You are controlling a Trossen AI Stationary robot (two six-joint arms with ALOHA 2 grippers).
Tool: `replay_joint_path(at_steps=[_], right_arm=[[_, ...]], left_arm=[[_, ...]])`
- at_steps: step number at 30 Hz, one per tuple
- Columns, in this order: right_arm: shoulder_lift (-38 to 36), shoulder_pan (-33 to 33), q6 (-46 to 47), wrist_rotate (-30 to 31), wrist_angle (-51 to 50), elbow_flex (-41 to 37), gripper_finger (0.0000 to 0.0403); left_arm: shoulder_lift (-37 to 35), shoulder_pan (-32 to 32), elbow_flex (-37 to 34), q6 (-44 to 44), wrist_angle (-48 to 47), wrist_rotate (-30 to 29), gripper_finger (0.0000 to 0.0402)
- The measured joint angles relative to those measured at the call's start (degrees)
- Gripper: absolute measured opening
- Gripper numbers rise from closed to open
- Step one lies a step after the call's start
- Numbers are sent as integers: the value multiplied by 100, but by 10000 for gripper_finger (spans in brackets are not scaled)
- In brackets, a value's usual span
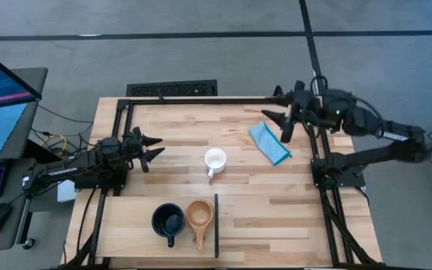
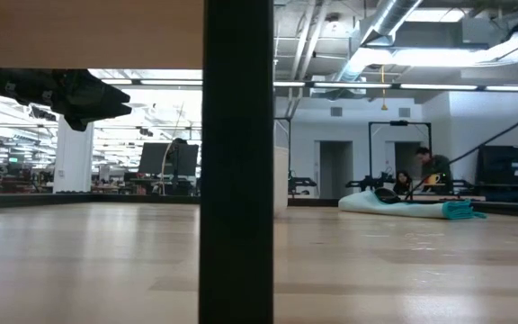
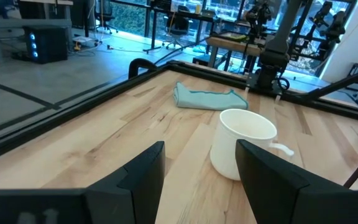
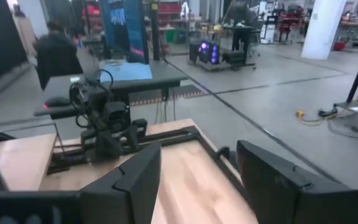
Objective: Stack small to large cups/mugs on shelf
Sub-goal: Put the white mug on the shelf
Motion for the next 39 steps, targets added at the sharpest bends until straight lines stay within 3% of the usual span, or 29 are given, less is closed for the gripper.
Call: replay_joint_path(at_steps=[5, 13, 30, 39], right_arm=[[-860, -2, 558, 24, 468, -1287, 232], [-2243, -23, 1119, 346, 499, -2651, 232], [-5290, -23, 1524, 338, 508, -4600, 232], [-5196, -65, 1689, 602, 43, -4729, 232]], left_arm=[[-2, 2, 0, 0, 0, 0, 187], [0, 2, 0, 2, 11, -304, 187], [-2, 2, -2, 2, 62, -323, 187], [-2, 4, -4, 2, 85, -329, 187]])
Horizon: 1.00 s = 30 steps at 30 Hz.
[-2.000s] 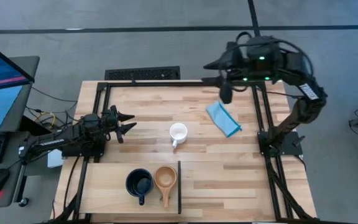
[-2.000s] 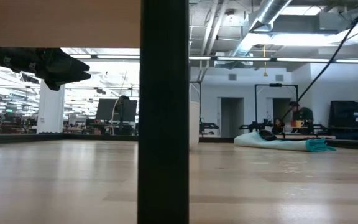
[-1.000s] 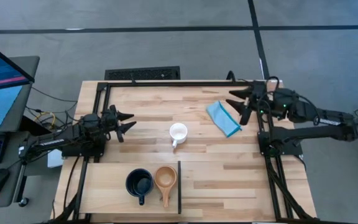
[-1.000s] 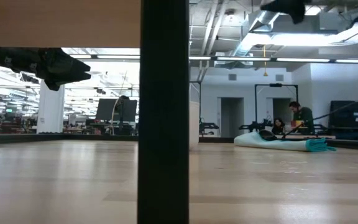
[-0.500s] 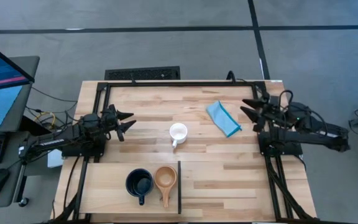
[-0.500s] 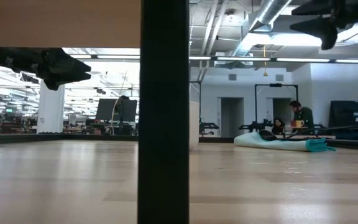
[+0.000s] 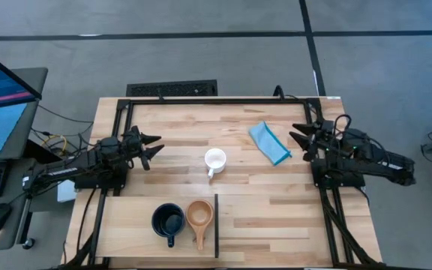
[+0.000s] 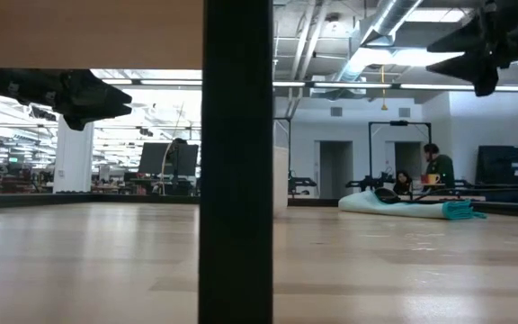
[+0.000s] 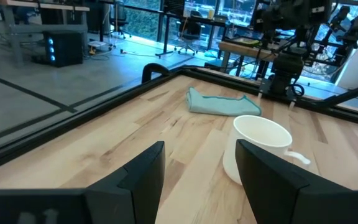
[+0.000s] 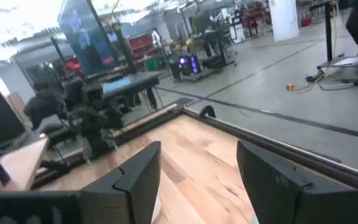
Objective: Stack small to large cups/mugs on shelf
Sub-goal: Put the white mug on the shelf
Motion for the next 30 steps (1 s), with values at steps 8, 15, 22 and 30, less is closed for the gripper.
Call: replay_joint_path(at_steps=[8, 15, 22, 30], right_arm=[[-16, -113, 131, 5, -209, -10, 232], [-104, -227, 131, 48, -66, -328, 232], [-105, -224, 98, 48, 568, -859, 232], [-104, -223, 238, 136, 547, -1180, 232]], left_arm=[[1, 0, -2, 0, 42, -304, 187], [2, 0, 0, 0, 57, -563, 187], [0, 0, 0, 0, 57, -591, 187], [2, 0, 4, 0, 57, -861, 187]])
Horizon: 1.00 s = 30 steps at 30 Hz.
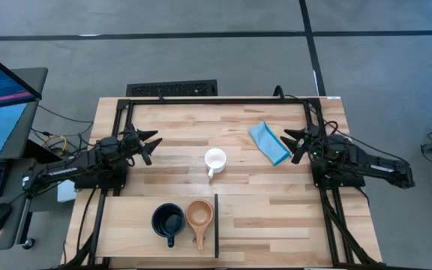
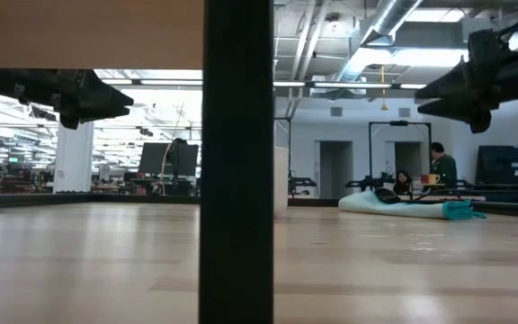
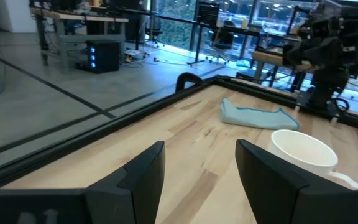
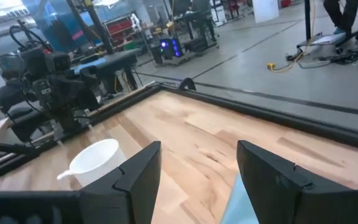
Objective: Stack small to large cups/mugs on shelf
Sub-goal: Put the white mug on the shelf
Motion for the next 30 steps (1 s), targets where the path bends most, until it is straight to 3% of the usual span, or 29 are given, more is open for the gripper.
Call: replay_joint_path(at_steps=[17, 23, 30], right_arm=[[0, 0, 208, 298, 56, -167, 232], [0, 0, 232, 297, 38, -164, 232], [0, 0, 233, 297, 32, -164, 232]], left_arm=[[-2, 0, 2, 2, 8, -53, 187], [-2, 0, -11, -269, 438, -46, 187], [53, -2, 3, -261, 1043, 461, 187]])
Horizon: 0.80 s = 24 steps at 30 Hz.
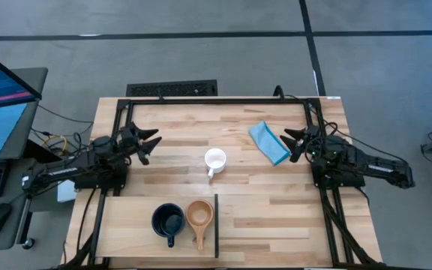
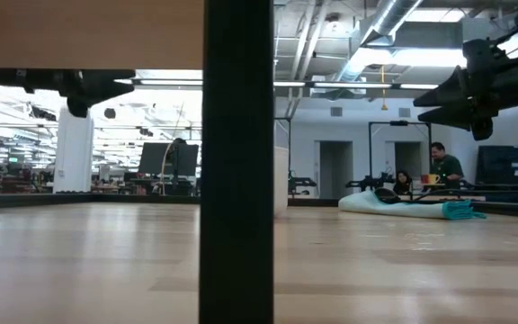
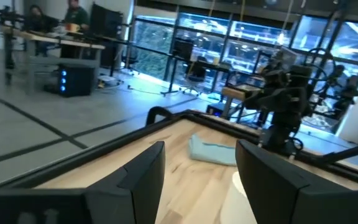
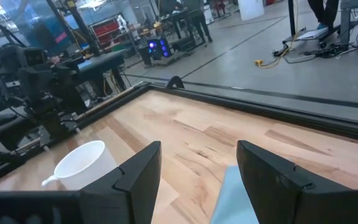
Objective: Stack small to large cups/mugs on shelf
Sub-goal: Put the white mug on the shelf
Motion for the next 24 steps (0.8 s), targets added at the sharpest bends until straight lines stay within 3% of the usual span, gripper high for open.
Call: replay_joint_path(at_steps=[16, 24], right_arm=[[0, 0, 8, -2, -13, 2, 232], [0, 0, 19, 0, 108, -9, 232]], left_arm=[[858, -1, 909, 664, 69, 165, 187], [2310, -9, 1585, 898, -14, 317, 187]])
